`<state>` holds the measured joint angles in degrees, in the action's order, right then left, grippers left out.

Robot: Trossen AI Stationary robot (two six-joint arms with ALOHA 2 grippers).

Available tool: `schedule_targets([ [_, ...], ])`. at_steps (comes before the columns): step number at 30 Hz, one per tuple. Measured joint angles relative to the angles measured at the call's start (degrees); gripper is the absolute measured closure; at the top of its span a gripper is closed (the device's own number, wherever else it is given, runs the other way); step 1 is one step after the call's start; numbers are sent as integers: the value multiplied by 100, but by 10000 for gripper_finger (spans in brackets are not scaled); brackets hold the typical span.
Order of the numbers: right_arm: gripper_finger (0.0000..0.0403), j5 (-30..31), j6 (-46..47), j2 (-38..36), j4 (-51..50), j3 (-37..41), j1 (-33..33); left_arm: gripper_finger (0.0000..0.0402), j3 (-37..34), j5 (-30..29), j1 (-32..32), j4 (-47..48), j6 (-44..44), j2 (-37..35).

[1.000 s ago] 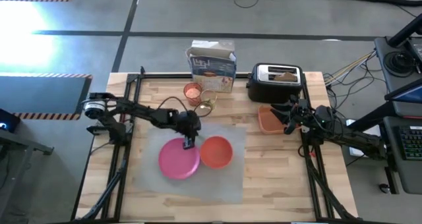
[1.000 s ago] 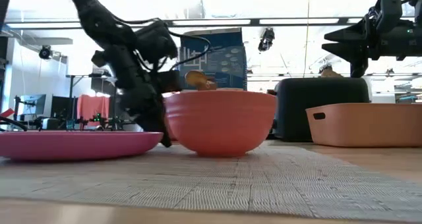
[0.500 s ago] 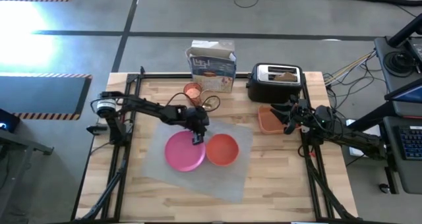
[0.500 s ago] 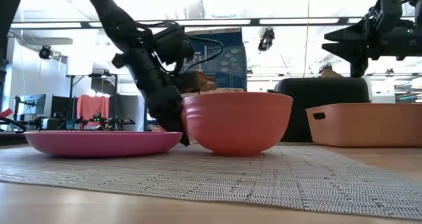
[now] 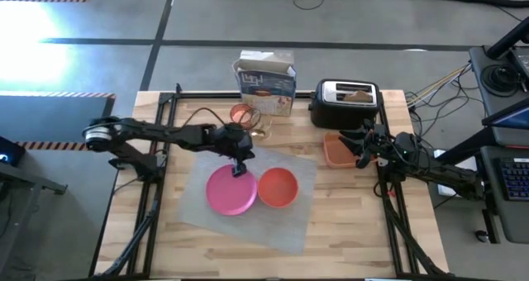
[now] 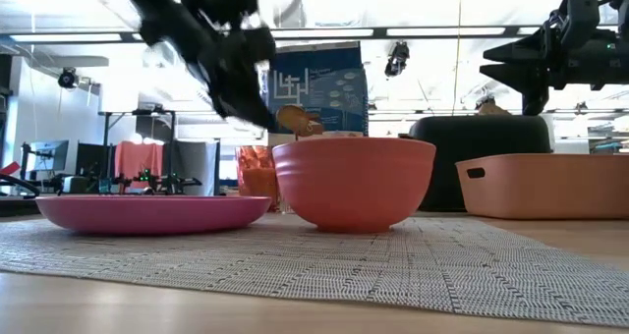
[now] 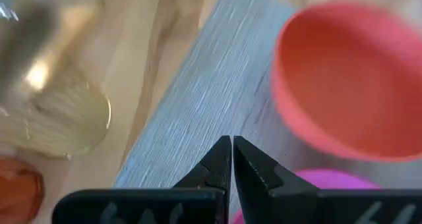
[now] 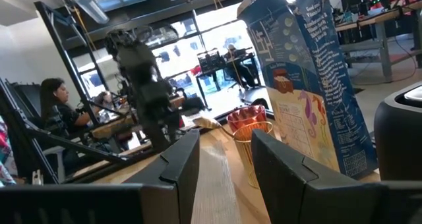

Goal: Arrange a breakfast setting
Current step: Move the table mat to the center of the table

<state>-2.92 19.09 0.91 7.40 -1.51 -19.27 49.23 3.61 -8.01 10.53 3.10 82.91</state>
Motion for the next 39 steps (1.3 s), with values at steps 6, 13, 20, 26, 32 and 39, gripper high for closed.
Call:
schedule_targets([
  [6,275,0,0,-2,6,-1,0,402,-225,106,306,58,397,-775],
  [13,275,450,29,0,331,1,-2,402,-568,188,668,95,602,-1286],
  [20,275,430,522,0,1054,-1,0,402,-719,585,891,82,378,-1414],
  [26,275,268,1847,62,1094,-1,2,402,-942,783,947,278,374,-1397],
  [32,275,435,2948,198,1101,-1,0,402,-1150,540,945,624,702,-1477],
  [39,275,-120,3123,684,1249,-154,29,402,-1419,438,947,757,1203,-1941],
])
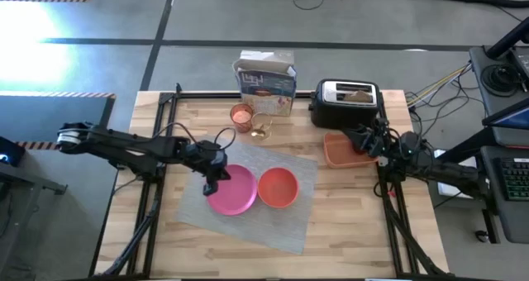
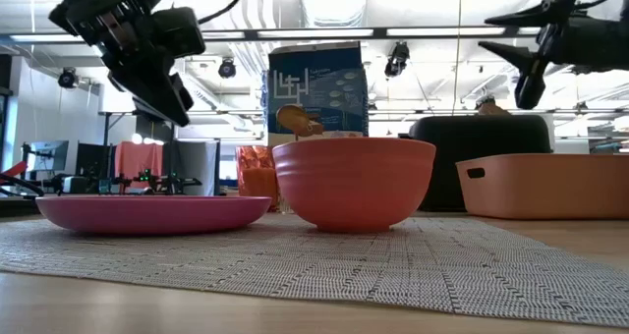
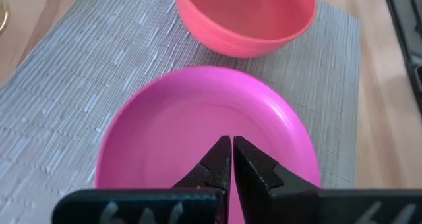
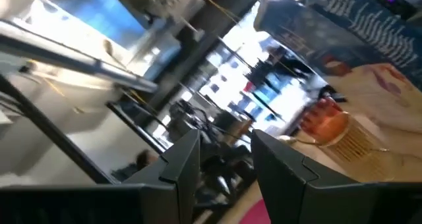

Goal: Arrange a breakfast setting
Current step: Move the table mat to the center of the table

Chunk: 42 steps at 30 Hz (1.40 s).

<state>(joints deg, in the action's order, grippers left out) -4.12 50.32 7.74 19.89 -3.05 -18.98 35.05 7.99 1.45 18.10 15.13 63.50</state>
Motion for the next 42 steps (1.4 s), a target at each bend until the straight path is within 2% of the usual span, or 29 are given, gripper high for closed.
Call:
schedule_targets([
  [4,275,29,-364,609,-902,-570,-2,402,26,-1,39,467,148,-410],
  [10,275,66,-992,1987,-2263,-1796,107,402,68,41,37,1255,-66,-1032],
  [13,280,66,-1036,2714,-2940,-2425,322,402,68,117,39,1823,-91,-1114],
  [18,299,88,-971,3886,-3772,-3337,1069,402,89,-105,35,2628,748,-1079],
  [22,315,198,-753,4850,-4164,-3906,1815,402,83,-111,44,2943,630,-1080],
  [26,327,557,-548,5732,-4783,-4395,2510,402,31,-170,44,3129,317,-1094],
  [29,332,892,-363,6285,-4842,-4656,2935,402,-60,-383,44,3196,326,-1107],
  [34,333,1028,-8,7041,-4865,-5006,3430,402,-153,-489,44,3157,414,-1170],
  [39,334,1073,448,7635,-4832,-5234,3765,402,-178,-1170,43,3144,1242,-1183],
  [42,333,1057,608,8017,-4881,-5312,3907,402,-309,-1196,44,3105,1462,-1190],
])
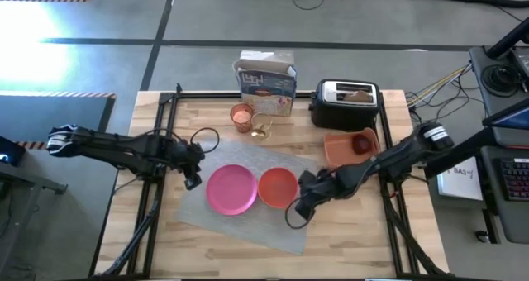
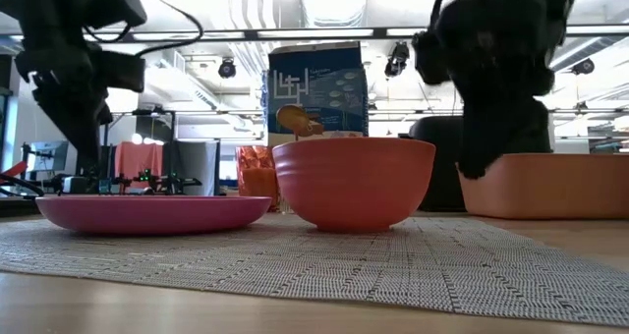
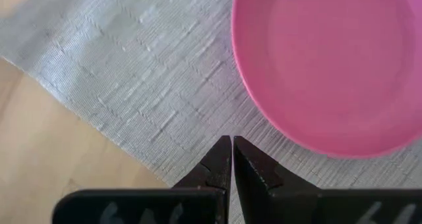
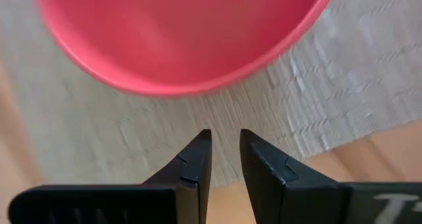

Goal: Arrange a breakfast setting
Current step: Move the table mat to the center of the table

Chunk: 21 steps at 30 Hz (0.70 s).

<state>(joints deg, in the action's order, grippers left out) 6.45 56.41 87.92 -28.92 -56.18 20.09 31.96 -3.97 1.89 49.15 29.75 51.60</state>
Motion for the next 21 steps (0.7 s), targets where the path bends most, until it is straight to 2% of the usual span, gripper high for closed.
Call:
schedule_targets([
  [9,334,-309,409,810,7,-260,195,402,-528,1,2,-121,604,-33],
  [21,337,-343,426,1038,-1,-577,241,402,-836,-128,4,-423,1007,-33],
])
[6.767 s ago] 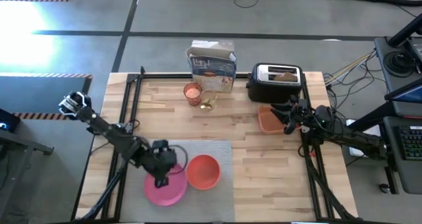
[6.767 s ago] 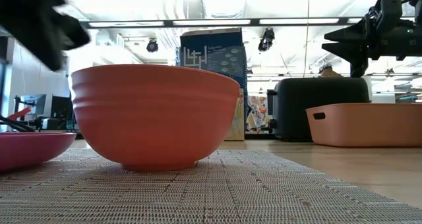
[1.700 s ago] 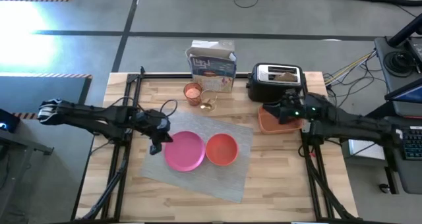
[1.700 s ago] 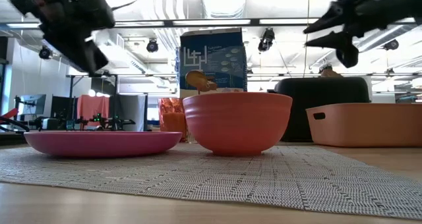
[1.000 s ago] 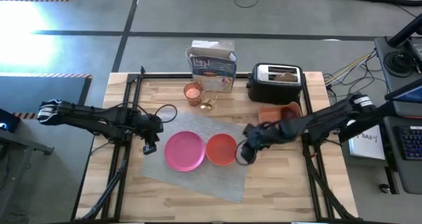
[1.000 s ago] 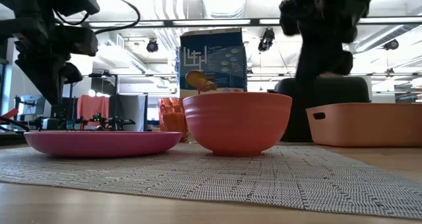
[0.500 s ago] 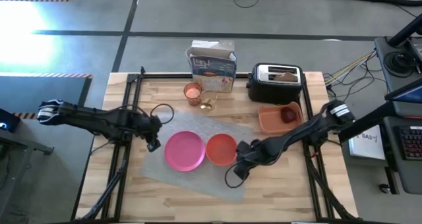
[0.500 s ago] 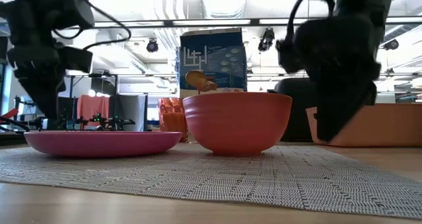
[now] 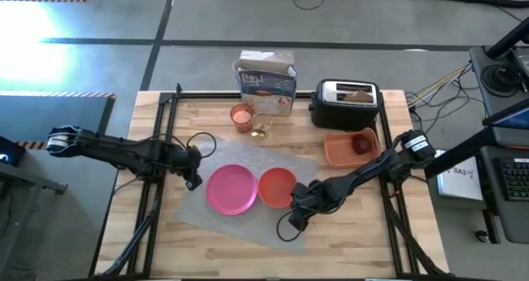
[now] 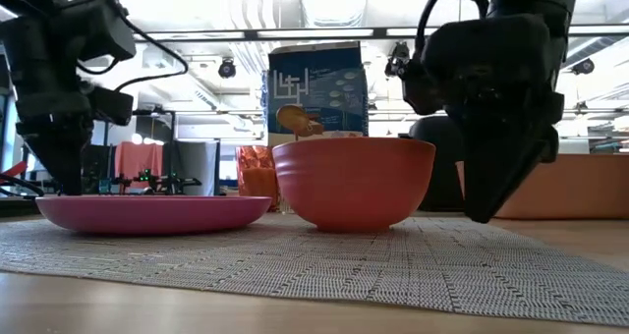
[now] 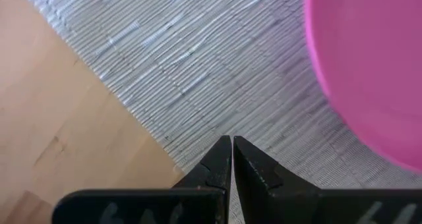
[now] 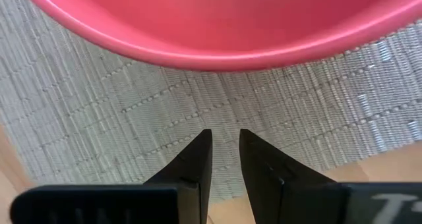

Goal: Arrange a breakfast setting
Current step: Move the table mat to the center of the table

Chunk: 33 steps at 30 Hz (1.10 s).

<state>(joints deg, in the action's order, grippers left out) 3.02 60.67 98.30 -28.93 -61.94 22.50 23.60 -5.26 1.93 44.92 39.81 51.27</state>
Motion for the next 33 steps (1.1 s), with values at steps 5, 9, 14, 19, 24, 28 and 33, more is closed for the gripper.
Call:
schedule_targets([
  [5,340,3,-47,-8,24,-58,0,402,-178,-9,0,-273,124,0],
  [9,340,35,-51,-2,31,-42,0,402,-244,-11,0,-348,124,7],
  [14,340,176,-34,0,25,-16,-2,402,-352,-13,0,-496,146,7],
  [19,340,202,3,2,26,-1,0,402,-474,-6,0,-833,147,7],
  [24,340,202,20,2,-81,10,0,402,-552,17,0,-1014,168,7],
  [28,340,184,34,2,-241,14,0,402,-553,19,0,-1145,136,7],
  [33,340,81,121,28,-250,144,0,402,-554,21,0,-1239,124,7],
])
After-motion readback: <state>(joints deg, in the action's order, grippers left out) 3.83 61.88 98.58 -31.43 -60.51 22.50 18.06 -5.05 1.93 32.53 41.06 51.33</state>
